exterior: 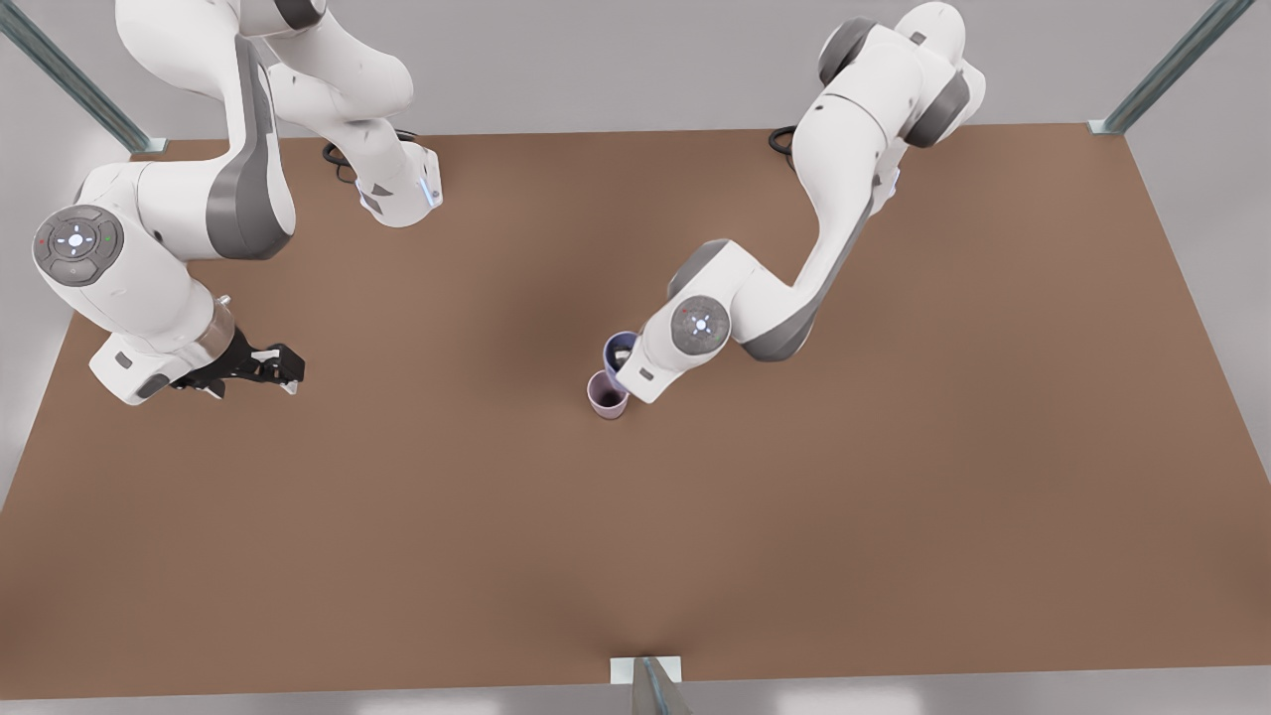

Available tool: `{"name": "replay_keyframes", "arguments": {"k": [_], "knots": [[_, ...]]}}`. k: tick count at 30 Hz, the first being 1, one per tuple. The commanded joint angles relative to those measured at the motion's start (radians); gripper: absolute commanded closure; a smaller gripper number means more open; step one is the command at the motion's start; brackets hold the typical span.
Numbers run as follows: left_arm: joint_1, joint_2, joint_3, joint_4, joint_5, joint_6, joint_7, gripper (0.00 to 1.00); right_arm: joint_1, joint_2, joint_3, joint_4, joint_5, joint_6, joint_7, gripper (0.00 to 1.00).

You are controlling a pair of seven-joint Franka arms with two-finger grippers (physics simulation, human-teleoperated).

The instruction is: Stack the cups, with the pink cup at the bottom and the purple cup at the top

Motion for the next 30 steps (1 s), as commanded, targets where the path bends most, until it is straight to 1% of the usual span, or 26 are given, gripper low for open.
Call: {"name": "replay_keyframes", "arguments": {"k": [1,3,12,18,30], "knots": [[0.0,0.003,0.0,0.0,-0.036,0.039,-0.371,0.79,-0.001,0.0,0.0,0.0,0.001,0.001,-0.042,0.0],[0.0,0.006,0.003,-0.006,-0.026,0.113,-0.368,0.79,-0.008,0.0,0.0,0.0,0.001,0.002,-0.042,0.0],[0.002,0.02,0.004,-0.021,-0.02,0.122,-0.36,0.79,-0.008,0.012,0.0,0.008,0.003,0.002,-0.042,0.0],[0.002,0.018,0.003,-0.032,-0.027,0.185,-0.369,0.79,-0.008,0.02,0.0,0.019,0.003,0.002,-0.042,0.0],[-0.009,0.021,0.0,-0.05,-0.05,0.16,-0.406,0.79,-0.008,0.023,0.0,0.02,0.003,0.002,-0.042,0.0]]}}
